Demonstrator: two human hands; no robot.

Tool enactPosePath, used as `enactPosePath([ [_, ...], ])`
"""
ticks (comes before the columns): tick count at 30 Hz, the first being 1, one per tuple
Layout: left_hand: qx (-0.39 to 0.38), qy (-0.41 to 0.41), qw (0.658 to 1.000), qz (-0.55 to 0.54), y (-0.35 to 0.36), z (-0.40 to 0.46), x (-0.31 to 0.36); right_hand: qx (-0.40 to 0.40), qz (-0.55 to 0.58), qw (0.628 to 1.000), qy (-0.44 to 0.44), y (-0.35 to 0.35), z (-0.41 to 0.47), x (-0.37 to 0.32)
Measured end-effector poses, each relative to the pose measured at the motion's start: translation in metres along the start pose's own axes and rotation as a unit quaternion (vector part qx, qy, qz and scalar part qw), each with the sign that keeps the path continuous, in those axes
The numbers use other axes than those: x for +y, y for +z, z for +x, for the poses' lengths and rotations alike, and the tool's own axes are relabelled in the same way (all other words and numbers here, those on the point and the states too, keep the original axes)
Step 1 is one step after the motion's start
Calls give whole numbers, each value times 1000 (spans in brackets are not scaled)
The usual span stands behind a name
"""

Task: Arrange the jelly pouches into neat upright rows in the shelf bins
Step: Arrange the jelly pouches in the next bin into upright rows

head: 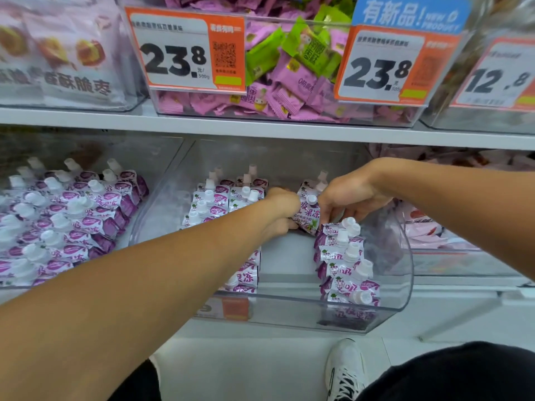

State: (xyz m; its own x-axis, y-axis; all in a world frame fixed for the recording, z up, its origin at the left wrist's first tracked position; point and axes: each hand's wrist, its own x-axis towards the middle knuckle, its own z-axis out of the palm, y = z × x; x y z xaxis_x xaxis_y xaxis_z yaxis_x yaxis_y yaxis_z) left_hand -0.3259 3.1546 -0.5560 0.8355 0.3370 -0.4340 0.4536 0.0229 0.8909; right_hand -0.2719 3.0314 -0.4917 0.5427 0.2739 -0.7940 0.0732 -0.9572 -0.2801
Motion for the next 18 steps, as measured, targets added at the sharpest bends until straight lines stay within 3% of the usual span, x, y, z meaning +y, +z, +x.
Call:
enactPosePath([
  [5, -67, -34, 997, -18, -9, 4, -4, -24, -2, 1000, 8, 4, -1, -4],
  [8, -23, -2, 998, 59, 5, 5, -12, -7, 6, 1000, -11, 4, -10, -4],
  [11, -52, -3, 998, 45, 14, 3, -7, 100, -57, 992, -55, 7, -26, -5],
  [14, -107, -24, 994, 19, 12, -1, 1, 247, -219, 935, -130, 13, -41, 3],
  [18, -31, -38, 999, -2, 12, 8, 8, 397, -254, 856, -211, 25, -21, 28],
])
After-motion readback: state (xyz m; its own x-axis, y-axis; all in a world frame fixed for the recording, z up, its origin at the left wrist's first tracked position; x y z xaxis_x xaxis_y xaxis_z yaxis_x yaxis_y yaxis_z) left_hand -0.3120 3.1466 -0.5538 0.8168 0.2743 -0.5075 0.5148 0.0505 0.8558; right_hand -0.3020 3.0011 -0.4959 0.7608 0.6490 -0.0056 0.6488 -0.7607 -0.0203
